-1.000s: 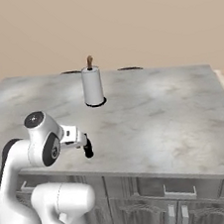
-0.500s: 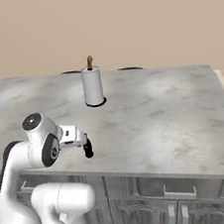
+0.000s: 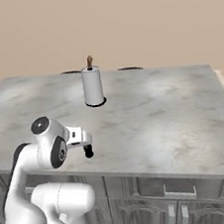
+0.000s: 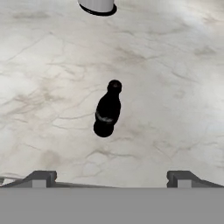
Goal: Place the large bottle from the dining counter next to the other large bottle outside the sink, and place the small bottle from the dining counter next to the other small bottle inside the sink.
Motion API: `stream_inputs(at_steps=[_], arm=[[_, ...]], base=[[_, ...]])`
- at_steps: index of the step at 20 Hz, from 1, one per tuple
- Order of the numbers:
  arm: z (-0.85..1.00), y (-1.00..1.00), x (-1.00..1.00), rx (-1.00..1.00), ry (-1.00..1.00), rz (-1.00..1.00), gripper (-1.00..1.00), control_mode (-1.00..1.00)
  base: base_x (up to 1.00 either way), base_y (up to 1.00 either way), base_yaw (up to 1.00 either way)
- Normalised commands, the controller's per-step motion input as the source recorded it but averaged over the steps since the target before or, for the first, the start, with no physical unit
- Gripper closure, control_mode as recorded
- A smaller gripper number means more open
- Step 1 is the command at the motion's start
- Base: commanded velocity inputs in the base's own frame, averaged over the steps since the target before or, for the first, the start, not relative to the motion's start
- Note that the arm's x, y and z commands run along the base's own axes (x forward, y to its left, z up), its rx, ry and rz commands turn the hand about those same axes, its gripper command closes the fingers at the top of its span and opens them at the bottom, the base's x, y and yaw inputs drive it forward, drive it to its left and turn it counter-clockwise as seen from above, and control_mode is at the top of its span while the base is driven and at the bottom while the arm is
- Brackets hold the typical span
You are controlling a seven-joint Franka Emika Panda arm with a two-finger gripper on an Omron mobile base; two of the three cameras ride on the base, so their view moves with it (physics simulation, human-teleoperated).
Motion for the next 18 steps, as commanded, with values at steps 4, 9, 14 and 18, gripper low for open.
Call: stream_inputs(at_steps=[4,9,14,18], arm=[[-0.10,-0.06,0.25,0.00,-0.01,0.00,-1.00,-1.00],[-0.16,0.00,0.33,0.05,0.00,0.00,-1.00,-1.00],[-0.30,0.00,0.29,0.04,0.00,0.00,-1.00,-1.00],[-0.38,0.00,0.28,0.01,0.00,0.00,-1.00,-1.00]], base=[[0.00,0.00,0.00],[0.00,0.00,0.00],[0.00,0.00,0.00],[0.00,0.00,0.00]])
